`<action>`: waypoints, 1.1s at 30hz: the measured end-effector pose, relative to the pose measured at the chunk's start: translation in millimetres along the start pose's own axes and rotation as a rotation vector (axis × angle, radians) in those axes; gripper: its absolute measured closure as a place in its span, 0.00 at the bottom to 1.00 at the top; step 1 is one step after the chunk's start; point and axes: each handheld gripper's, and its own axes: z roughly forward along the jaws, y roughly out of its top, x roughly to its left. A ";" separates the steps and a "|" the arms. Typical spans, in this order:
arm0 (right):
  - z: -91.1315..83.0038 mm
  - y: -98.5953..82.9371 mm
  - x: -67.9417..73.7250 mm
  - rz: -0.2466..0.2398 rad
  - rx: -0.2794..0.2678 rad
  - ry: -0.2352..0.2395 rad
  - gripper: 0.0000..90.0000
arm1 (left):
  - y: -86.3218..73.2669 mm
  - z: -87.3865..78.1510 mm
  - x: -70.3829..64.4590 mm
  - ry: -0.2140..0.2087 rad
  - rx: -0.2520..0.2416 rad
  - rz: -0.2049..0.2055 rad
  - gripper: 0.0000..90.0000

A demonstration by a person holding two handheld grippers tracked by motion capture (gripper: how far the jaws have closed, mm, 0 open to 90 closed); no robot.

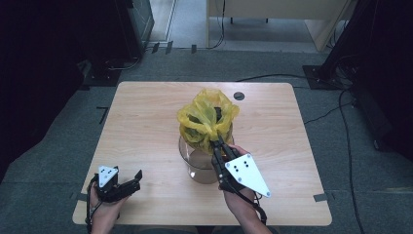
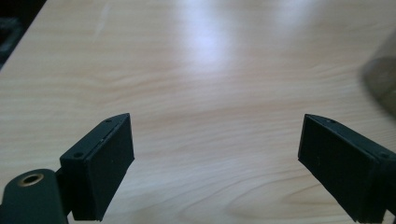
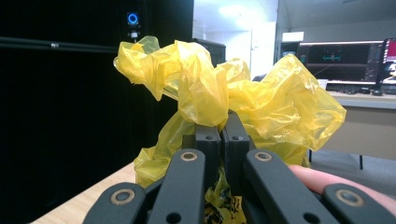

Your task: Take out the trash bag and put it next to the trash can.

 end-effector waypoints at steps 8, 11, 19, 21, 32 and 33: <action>-3.9 10.2 -8.3 -0.005 -0.029 -0.019 0.99 | -12.2 6.6 18.3 0.067 0.081 -0.008 0.11; -6.9 15.9 -14.9 -0.013 -0.044 -0.034 0.99 | -15.6 5.7 24.0 0.079 0.097 -0.003 0.11; -16.2 27.8 -34.9 -0.017 -0.073 -0.086 0.99 | -17.1 5.8 30.8 0.077 0.132 -0.029 0.11; -18.5 29.2 -40.3 -0.018 -0.077 -0.098 0.99 | -17.1 6.2 30.2 0.081 0.133 -0.025 0.11; -26.1 17.5 -70.6 -0.049 -0.060 -0.194 0.99 | -16.0 9.3 26.1 0.102 0.150 0.013 0.11; -25.7 14.8 -73.4 -0.049 -0.053 -0.201 0.99 | -16.0 9.3 26.1 0.102 0.150 0.013 0.11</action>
